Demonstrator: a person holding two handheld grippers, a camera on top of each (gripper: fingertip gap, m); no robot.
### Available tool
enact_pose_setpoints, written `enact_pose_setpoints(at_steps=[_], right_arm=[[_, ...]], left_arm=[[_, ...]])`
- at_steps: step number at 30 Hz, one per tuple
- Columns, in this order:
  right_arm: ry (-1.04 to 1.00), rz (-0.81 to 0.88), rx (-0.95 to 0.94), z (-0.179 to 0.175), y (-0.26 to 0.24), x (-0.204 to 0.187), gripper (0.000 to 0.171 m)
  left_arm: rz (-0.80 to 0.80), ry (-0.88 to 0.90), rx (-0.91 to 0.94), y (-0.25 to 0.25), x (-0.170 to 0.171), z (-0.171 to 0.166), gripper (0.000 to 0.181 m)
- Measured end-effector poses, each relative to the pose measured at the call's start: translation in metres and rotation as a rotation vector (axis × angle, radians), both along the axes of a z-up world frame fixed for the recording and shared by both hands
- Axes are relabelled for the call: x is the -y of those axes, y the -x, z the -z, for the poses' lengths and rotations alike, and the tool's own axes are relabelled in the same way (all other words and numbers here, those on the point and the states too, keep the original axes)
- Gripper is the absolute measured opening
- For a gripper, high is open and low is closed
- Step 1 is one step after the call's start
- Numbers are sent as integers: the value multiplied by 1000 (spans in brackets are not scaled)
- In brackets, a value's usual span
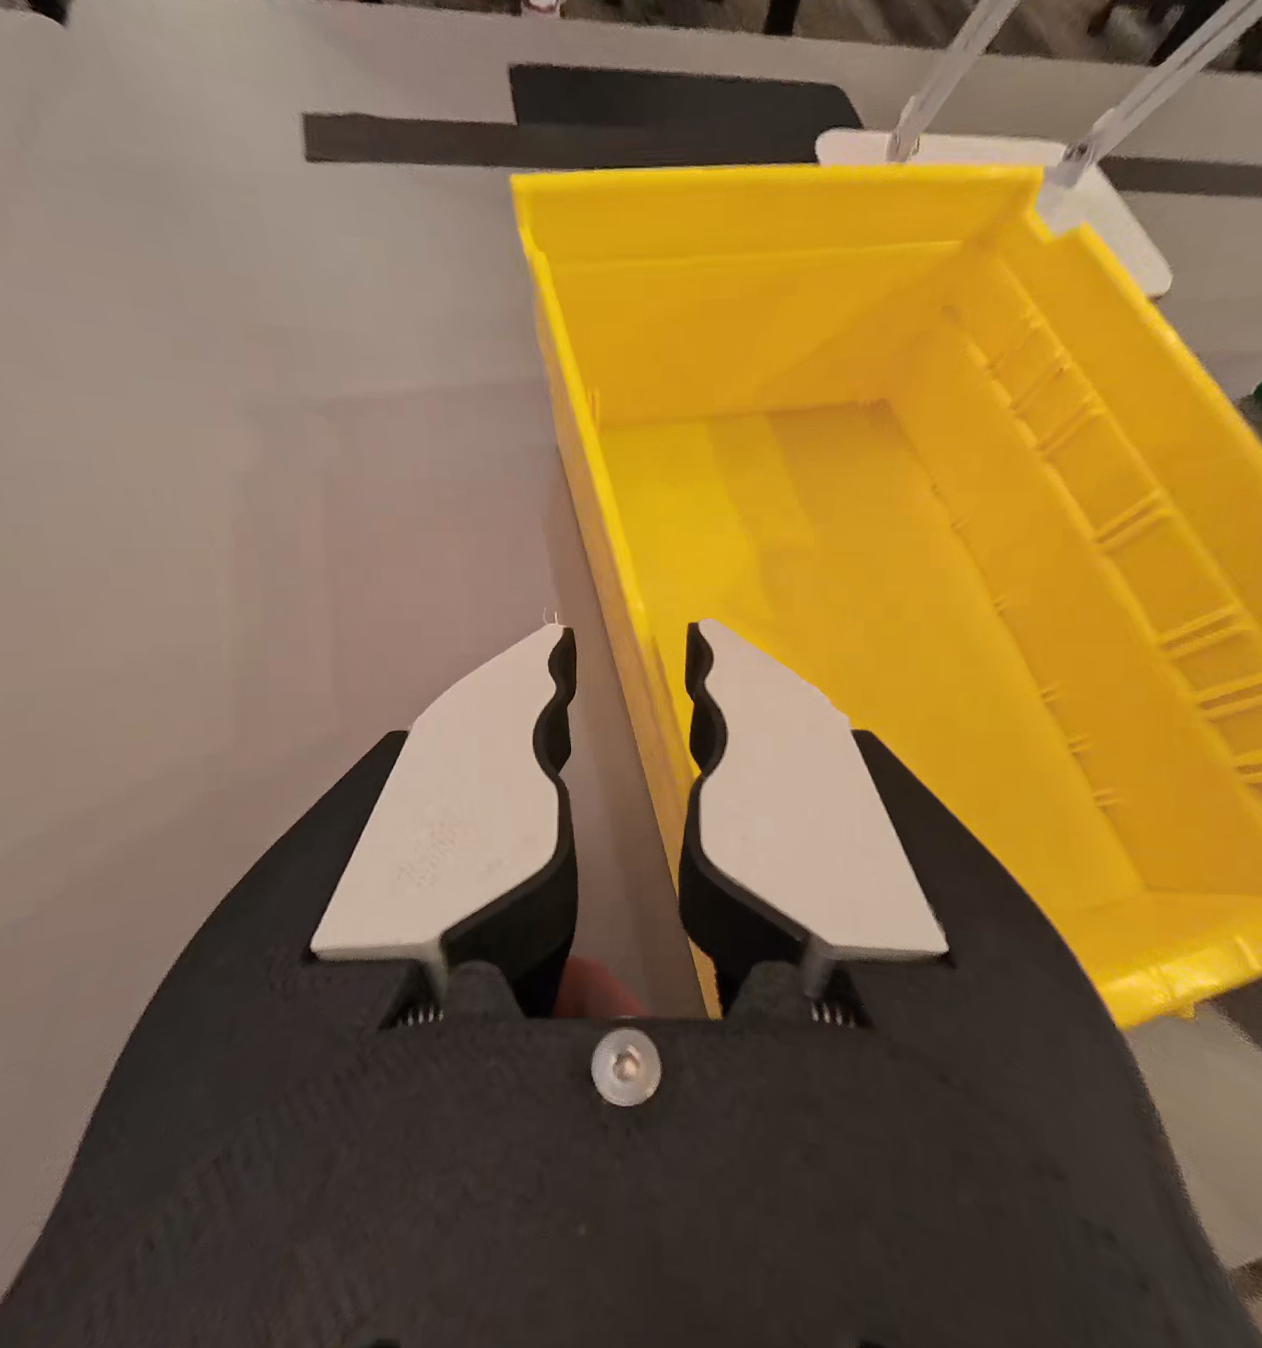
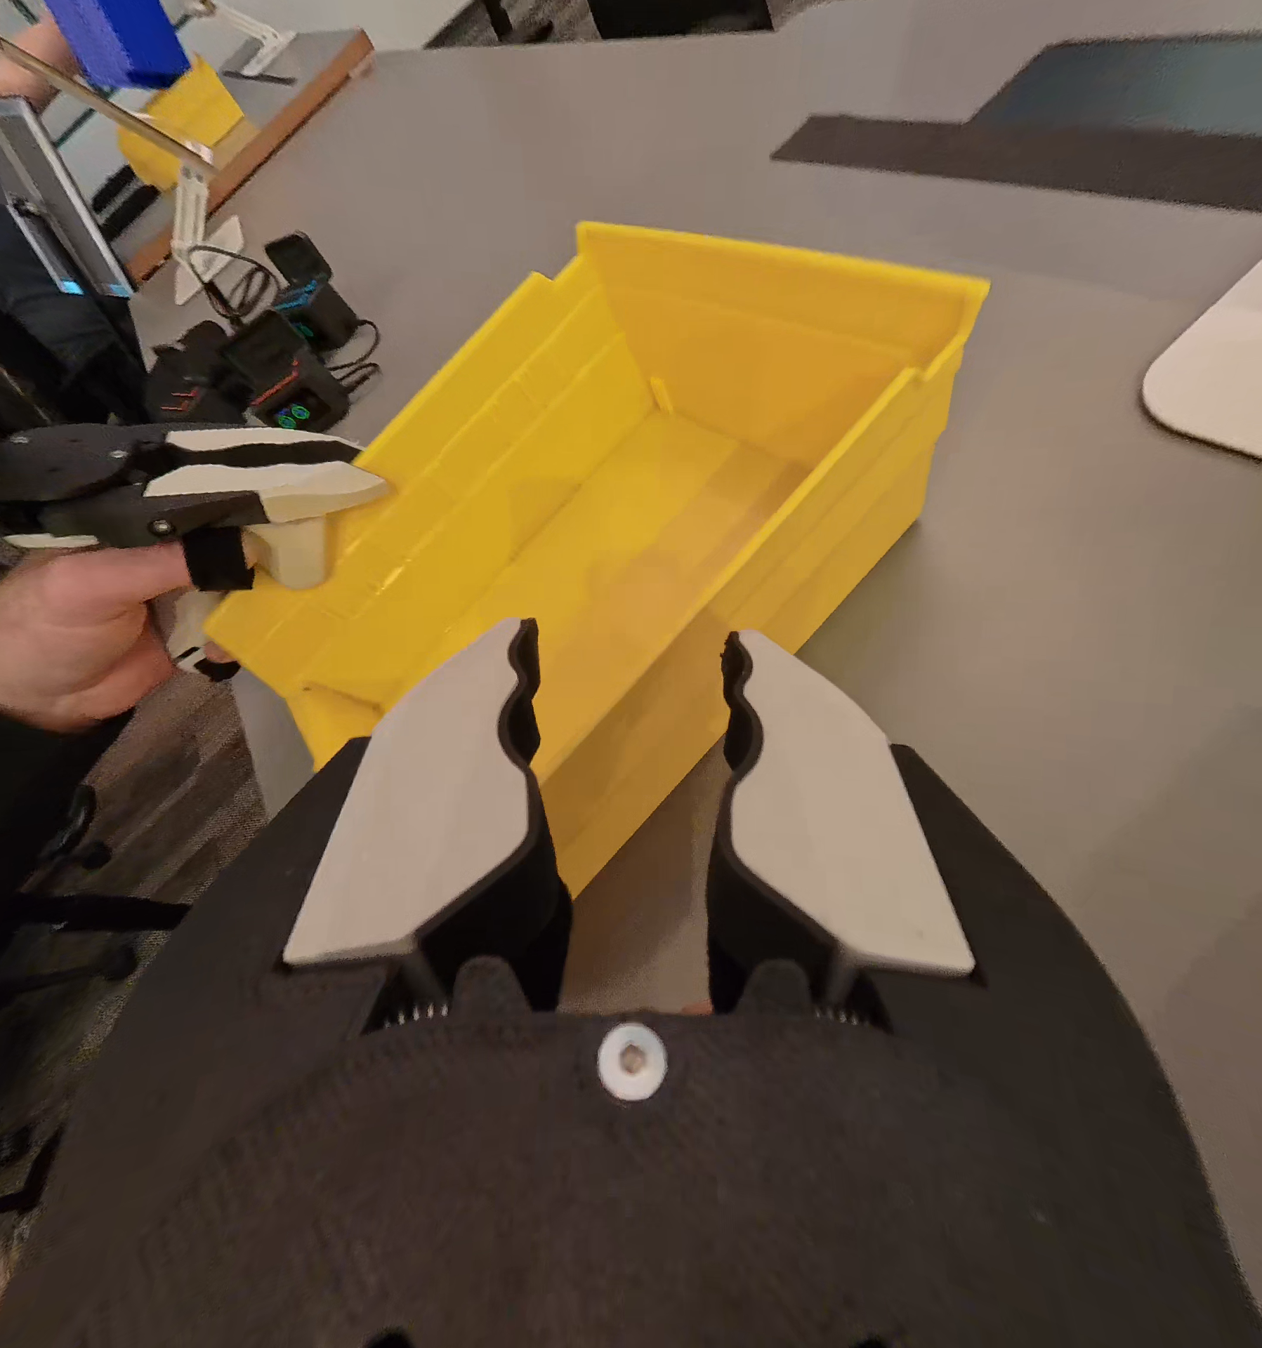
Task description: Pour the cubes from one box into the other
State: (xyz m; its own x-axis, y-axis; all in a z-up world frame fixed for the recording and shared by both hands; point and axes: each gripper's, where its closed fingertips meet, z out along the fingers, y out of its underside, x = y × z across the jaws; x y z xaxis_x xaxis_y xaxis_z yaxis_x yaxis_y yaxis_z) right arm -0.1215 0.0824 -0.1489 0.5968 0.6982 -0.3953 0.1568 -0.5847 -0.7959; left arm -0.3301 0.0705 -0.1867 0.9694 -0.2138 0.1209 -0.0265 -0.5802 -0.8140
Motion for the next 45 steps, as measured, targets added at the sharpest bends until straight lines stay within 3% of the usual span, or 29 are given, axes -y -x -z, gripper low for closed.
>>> enact_pose_setpoints(at_steps=[1,6,11,16,23,29,31,37,45], right_arm=[[-17,-10,-11,-10,-5,5,46],[-134,-67,15,-55,-45,36,51],[-214,26,127,-76,-147,49,55],[-210,201,418,-43,-283,48,58],[-60,419,673,21,-415,77,64],[104,381,575,62,-424,96,38],[135,357,571,72,-423,98,12],[129,376,597,73,-442,96,2],[108,284,613,72,-457,113,0]], left_arm=[[-4,-7,12,3,3,-3,30],[17,29,-10,8,29,-6,38],[32,68,-116,12,55,2,39],[73,94,-157,3,64,15,6],[66,95,-185,-2,60,15,4],[66,104,-185,-10,56,14,4],[67,108,-181,-16,53,15,4],[132,99,-208,-43,41,14,4],[227,102,-177,-88,6,14,4]])
